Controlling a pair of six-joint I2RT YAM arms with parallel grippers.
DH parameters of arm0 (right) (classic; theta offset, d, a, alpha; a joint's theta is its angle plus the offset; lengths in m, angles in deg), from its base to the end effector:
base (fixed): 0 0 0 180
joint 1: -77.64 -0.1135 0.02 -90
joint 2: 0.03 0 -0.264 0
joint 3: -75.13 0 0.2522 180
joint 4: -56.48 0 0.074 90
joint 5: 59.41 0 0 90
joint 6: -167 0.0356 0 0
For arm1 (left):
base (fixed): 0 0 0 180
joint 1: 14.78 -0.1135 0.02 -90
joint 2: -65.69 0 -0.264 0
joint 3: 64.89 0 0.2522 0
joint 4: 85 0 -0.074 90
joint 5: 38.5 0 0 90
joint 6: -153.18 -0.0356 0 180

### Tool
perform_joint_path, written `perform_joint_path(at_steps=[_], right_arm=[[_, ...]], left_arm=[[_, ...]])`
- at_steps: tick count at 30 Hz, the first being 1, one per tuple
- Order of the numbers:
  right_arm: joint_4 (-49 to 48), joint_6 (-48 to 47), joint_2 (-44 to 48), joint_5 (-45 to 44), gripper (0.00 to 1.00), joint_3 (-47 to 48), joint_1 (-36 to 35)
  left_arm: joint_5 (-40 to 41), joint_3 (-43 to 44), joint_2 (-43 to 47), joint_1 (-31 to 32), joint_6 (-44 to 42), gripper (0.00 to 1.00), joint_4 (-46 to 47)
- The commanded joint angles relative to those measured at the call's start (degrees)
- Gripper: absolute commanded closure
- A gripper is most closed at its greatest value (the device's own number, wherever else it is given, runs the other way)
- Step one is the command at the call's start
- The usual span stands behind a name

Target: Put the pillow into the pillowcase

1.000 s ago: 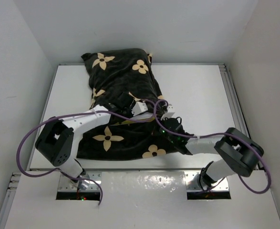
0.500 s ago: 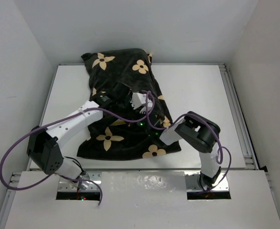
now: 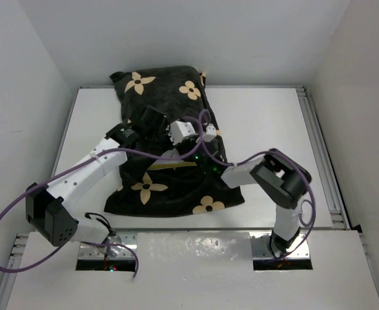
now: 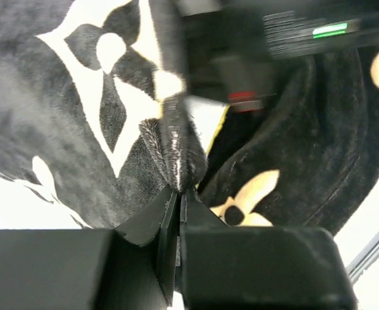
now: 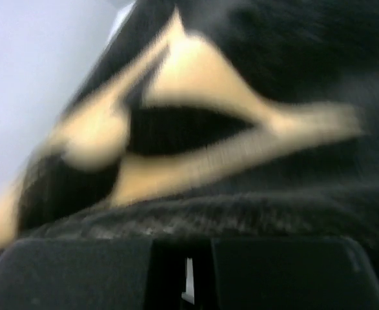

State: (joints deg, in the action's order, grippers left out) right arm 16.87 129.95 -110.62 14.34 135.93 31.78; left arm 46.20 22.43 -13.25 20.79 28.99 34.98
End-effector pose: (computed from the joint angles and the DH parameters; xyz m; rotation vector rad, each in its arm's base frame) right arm 0.2733 0.2673 0.1489 0.3331 1.8228 0.9977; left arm 0.2314 -0.1695 0.3235 1.4454 2.0040 -0.1247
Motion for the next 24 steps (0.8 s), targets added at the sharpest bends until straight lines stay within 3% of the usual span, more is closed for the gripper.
perform_joint_path(at_steps=[1,5,9,15,19,21,24], right_arm=[[6.86,-8.20,9.58,3.26,1.00,-8.68,-2.90],[7.57,-7.34,16.36,-4.40,1.00,-16.10,-8.09],[6.96,-5.14,12.60,-4.84,1.00,-14.10,-11.70],[-5.07,6.01,-1.90,-13.95,1.00,-9.44,-9.43],[-4.21,12.94,-8.67,-19.34,1.00,-0.85,-6.26],[-4.38,13.23,-10.70,-21.70,1.00,3.55,-4.32],[-5.78,6.14,-10.09,-23.82,1.00,7.78,-2.48]], left_arm=[[-3.05,1.41,2.65,-1.38,1.32,1.00,3.80],[-4.10,2.72,1.25,-1.91,2.64,1.00,4.78],[-4.80,3.78,0.54,-1.73,3.08,1.00,3.81],[-5.86,4.31,1.59,-1.30,3.43,1.00,0.65],[-7.09,6.06,2.38,-0.59,2.47,1.00,-2.77],[-9.46,7.12,2.65,-0.33,0.63,1.00,-6.19],[-13.76,8.88,3.52,1.07,-3.66,1.00,-11.63]])
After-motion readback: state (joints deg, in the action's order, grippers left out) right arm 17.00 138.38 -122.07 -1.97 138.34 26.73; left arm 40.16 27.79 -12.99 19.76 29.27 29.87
